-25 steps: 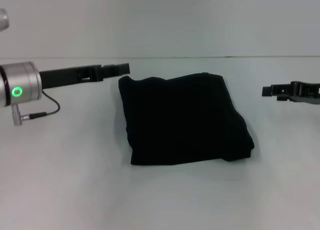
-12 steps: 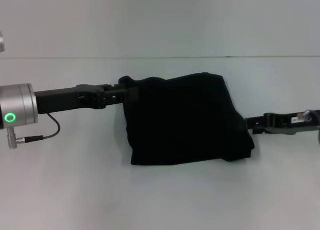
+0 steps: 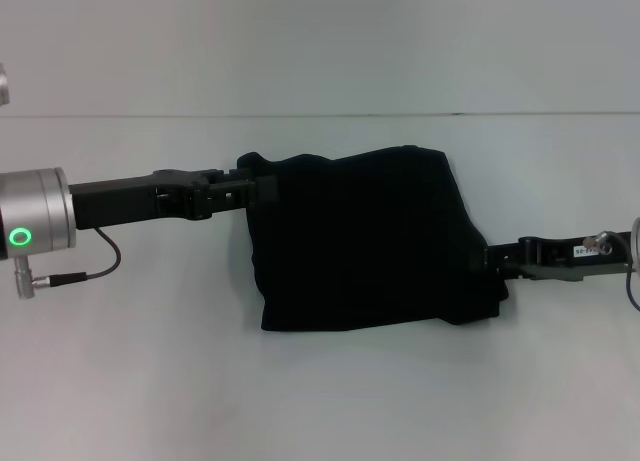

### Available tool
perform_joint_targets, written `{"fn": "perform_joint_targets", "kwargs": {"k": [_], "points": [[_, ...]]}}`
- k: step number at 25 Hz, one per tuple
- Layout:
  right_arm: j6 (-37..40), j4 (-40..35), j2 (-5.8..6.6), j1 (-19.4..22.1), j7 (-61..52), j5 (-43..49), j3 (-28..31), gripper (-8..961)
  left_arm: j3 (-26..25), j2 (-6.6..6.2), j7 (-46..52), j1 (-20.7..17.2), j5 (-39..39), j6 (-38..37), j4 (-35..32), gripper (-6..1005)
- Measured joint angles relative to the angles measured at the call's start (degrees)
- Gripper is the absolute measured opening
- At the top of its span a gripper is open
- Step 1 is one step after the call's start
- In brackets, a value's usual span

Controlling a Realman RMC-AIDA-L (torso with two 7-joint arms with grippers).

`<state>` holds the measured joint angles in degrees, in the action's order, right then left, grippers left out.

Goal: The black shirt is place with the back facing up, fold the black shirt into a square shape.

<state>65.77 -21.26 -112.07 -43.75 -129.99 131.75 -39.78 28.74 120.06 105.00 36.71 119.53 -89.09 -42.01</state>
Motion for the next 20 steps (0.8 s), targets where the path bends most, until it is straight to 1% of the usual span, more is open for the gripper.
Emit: {"fn": "perform_joint_targets", "kwargs": {"k": [5,12,18,20], "points": [[-0.13,-0.01,0.16,0.08,-0.16,-0.04,0.12,655,0.0,0.0,-0.02,0.09,0.0,0.19,0.32,579],[-1.09,0.36,-0.92,-0.18,-0.72,-0.48,0.21,656,0.0,0.0,-0.06,0.38,0.0,0.46,0.53,579],[-1.45,0.61,-1.3,-0.2,-0.84,-0.68,1.38,656,0.0,-0.06,-0.07,0.53,0.0,0.52,0.53,579],[-1.56,0.61,-1.3,-0.04,-0.87,-0.69,2.46,610,0.0,-0.08,-0.07,0.56,0.0,0.54,0.53,579]]}}
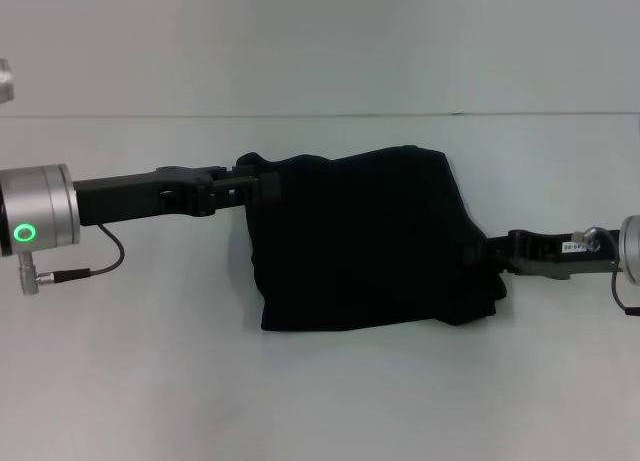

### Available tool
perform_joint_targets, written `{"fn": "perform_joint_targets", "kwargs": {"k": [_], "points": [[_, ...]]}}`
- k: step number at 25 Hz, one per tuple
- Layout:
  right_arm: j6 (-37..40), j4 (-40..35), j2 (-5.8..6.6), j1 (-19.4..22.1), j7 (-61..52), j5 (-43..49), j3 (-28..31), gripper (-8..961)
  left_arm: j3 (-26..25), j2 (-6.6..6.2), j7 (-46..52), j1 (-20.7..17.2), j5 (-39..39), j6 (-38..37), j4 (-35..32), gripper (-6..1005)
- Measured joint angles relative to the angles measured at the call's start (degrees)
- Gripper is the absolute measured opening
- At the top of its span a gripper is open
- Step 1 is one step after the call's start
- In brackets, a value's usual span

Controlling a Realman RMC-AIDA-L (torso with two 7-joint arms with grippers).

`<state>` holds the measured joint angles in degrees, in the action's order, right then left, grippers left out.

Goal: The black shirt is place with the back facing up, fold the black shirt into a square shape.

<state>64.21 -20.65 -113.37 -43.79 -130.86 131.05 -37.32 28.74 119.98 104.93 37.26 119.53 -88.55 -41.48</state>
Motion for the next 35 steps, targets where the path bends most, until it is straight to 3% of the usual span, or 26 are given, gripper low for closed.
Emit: {"fn": "perform_joint_targets", "kwargs": {"k": [6,11,17,26,35], "points": [[-0.4,0.0,-0.07,0.06,0.7,-0.02,0.84,472,0.0,0.0,0.0,0.07,0.0,0.21,0.0,578],[-0.42,-0.01,-0.48,-0.08,0.88,-0.02,0.84,244,0.0,-0.01,-0.08,0.09,0.0,0.53,-0.01,578],[-0.75,-0.47,-0.81,0.07,2.52,-0.31,1.95,45,0.01,-0.01,-0.08,0.16,0.0,0.55,0.0,578],[-1.47,-0.61,-0.71,0.97,5.36,-2.01,2.69,35,0.0,-0.02,-0.08,0.18,0.0,0.6,0.0,579],[1.13,-0.98,-1.02,5.28,10.56,-7.69,3.29,34,0.0,-0.22,-0.09,0.21,0.26,1.42,-0.03,578]]}}
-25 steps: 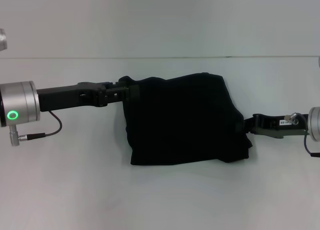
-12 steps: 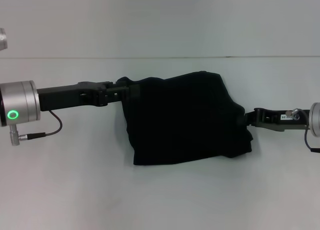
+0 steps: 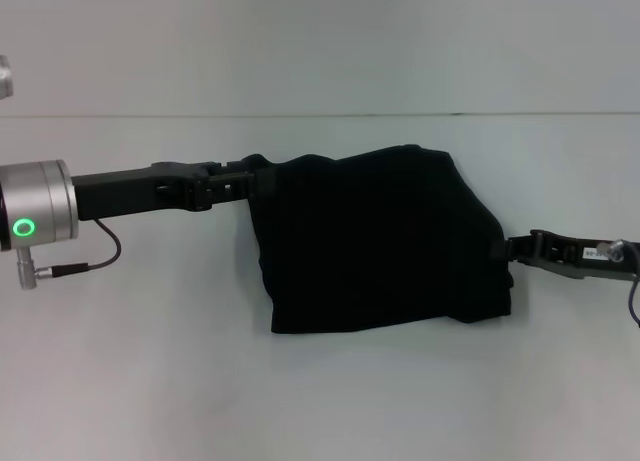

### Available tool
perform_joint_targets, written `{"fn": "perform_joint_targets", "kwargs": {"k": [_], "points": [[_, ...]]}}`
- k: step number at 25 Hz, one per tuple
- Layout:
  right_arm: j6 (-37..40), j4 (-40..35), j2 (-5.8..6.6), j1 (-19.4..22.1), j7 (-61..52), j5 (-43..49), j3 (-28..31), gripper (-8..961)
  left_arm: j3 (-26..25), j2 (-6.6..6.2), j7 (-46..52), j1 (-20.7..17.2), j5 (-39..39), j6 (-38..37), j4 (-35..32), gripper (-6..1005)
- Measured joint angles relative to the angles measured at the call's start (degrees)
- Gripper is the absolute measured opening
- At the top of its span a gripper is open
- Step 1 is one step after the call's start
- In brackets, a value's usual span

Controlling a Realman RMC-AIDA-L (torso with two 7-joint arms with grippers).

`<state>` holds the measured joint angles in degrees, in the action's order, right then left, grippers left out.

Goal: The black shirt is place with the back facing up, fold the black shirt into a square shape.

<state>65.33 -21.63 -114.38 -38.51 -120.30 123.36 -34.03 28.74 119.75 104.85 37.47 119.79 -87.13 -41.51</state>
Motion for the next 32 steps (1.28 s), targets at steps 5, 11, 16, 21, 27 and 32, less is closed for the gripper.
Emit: {"fn": "perform_joint_targets", "kwargs": {"k": [5,11,16,21,27,32], "points": [[1.62,-1.61,-0.5,2.51,0.83,-1.83,0.02,34,0.18,-0.07,0.0,0.25,0.16,0.06,-0.06,579],[3.0,-3.47,-1.86,5.04,2.96,-3.71,0.29,35,0.35,-0.13,0.15,0.36,0.23,0.57,-0.01,578],[4.28,-3.55,-2.3,6.79,5.5,-6.09,0.68,34,0.31,-0.14,0.19,0.39,0.27,0.65,0.02,579],[4.93,-3.59,-2.79,8.41,7.62,-8.4,0.96,34,0.18,-0.14,0.44,0.41,0.27,0.65,-0.01,572],[5.64,-3.6,-3.49,9.58,8.89,-9.07,1.54,35,0.08,-0.25,0.53,0.58,0.27,0.65,-0.06,572],[6.37,-3.54,-3.74,10.41,9.65,-9.56,2.28,35,0.08,-0.25,0.53,0.67,0.27,0.64,-0.14,573]]}}
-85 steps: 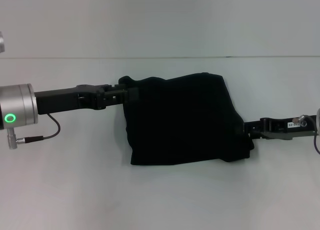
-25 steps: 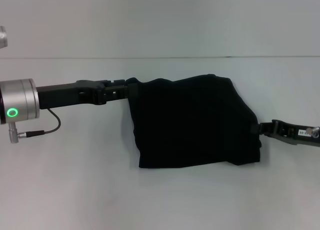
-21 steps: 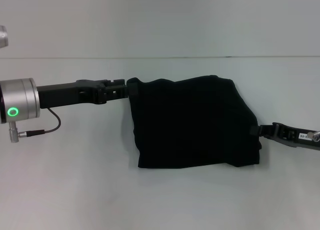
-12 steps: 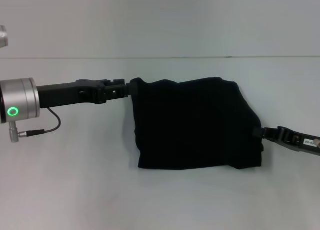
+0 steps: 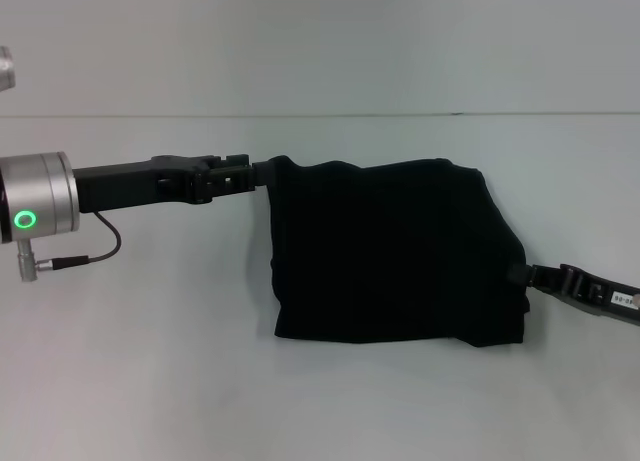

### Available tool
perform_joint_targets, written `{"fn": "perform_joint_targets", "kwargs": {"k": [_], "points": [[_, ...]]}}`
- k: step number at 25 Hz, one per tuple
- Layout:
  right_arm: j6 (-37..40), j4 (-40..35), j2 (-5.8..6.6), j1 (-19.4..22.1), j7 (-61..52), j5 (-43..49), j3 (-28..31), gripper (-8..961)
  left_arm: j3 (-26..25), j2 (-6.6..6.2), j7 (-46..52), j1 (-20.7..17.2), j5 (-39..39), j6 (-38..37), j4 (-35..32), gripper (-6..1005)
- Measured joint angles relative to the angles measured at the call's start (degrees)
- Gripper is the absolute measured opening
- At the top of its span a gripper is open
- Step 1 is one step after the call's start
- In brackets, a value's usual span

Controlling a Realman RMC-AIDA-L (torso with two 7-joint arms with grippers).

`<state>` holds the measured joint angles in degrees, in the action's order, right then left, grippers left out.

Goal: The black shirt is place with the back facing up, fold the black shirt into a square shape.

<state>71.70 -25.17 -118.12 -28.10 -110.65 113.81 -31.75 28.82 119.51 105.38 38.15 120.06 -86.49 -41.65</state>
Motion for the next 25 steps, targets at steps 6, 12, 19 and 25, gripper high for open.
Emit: {"fn": "perform_joint_targets", "kwargs": {"k": [6,12,19,25], "points": [[0.92,0.04,-0.38,1.13,1.2,-0.31,1.2,34,0.01,0.02,0.0,0.13,0.0,0.15,-0.08,573],[1.36,0.22,-0.82,2.11,1.99,-0.51,2.06,34,0.28,-0.05,0.0,0.26,0.0,0.73,0.03,574],[1.69,0.35,-1.21,2.54,2.84,-0.52,2.77,35,0.36,-0.06,0.0,0.33,0.0,0.79,0.03,574],[2.4,0.35,-1.36,2.99,3.31,-0.52,3.24,34,0.37,-0.08,0.01,0.51,0.0,0.8,0.07,575]]}}
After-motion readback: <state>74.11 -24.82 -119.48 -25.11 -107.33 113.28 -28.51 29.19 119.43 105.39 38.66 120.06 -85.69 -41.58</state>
